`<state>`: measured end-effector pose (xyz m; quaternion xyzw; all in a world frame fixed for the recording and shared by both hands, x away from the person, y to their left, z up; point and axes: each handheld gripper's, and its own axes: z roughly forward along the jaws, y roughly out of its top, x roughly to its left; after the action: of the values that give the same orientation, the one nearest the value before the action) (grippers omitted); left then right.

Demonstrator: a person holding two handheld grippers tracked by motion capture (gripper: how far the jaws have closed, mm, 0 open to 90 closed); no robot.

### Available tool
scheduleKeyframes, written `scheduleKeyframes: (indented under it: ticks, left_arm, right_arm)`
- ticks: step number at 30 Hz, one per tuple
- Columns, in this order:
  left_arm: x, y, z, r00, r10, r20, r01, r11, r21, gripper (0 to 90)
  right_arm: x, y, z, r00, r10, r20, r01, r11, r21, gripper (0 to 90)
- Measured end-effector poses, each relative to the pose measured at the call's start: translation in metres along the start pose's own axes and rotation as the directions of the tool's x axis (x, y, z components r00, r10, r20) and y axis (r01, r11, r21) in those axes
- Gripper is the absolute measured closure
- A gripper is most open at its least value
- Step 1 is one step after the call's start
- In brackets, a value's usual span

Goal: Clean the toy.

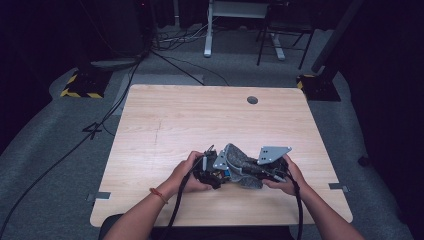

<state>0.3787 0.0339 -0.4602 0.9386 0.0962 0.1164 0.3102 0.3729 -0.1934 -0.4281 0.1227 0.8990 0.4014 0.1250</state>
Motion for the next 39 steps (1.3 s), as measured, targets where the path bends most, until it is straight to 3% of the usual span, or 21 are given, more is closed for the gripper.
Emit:
scheduleKeyframes:
  ticks: [6, 9, 19, 23, 27, 33, 36, 39]
  left_arm:
    - [-0.005, 0.007, 0.006, 0.9993, 0.037, -0.007, -0.037, 0.9993, 0.011, 33.9]
    - [-0.004, 0.005, 0.005, 0.9996, 0.025, -0.009, -0.025, 0.9997, 0.007, 33.9]
    - [-0.002, 0.0, -0.006, 0.9999, 0.009, -0.011, -0.009, 0.9998, -0.017, 33.9]
    - [-0.003, 0.001, -0.006, 0.9998, 0.014, -0.011, -0.014, 0.9997, -0.02, 33.9]
    - [-0.003, 0.002, -0.003, 0.9998, 0.018, -0.014, -0.018, 0.9997, -0.019, 33.9]
    - [-0.007, 0.005, 0.002, 0.9995, 0.027, -0.014, -0.027, 0.9996, -0.004, 33.9]
    - [-0.006, 0.005, 0.001, 0.9996, 0.025, -0.01, -0.025, 0.9997, -0.009, 33.9]
    - [-0.006, 0.004, -0.001, 0.9997, 0.019, -0.014, -0.019, 0.9998, -0.01, 33.9]
  right_arm:
    - [0.011, 0.015, 0.006, 0.9985, -0.024, -0.049, 0.022, 0.999, -0.031, 76.7]
    - [0.013, 0.017, 0.009, 0.9988, -0.042, -0.024, 0.041, 0.999, -0.015, 76.7]
    - [-0.008, -0.006, 0.001, 0.9982, 0.023, 0.055, -0.025, 0.999, 0.039, 76.8]
    - [-0.008, -0.007, -0.001, 0.9985, 0.03, 0.045, -0.031, 0.999, 0.024, 76.8]
    - [0.002, 0.004, -0.001, 0.9992, -0.003, 0.039, 0.002, 1.0, 0.005, 76.7]
    - [0.014, 0.016, 0.003, 0.9997, -0.022, -0.005, 0.022, 0.999, -0.027, 76.5]
    - [0.017, 0.018, 0.005, 0.9991, -0.041, 0.008, 0.042, 0.999, -0.02, 76.4]
    - [0.011, 0.013, 0.003, 0.9992, -0.03, 0.027, 0.03, 0.999, -0.011, 76.4]
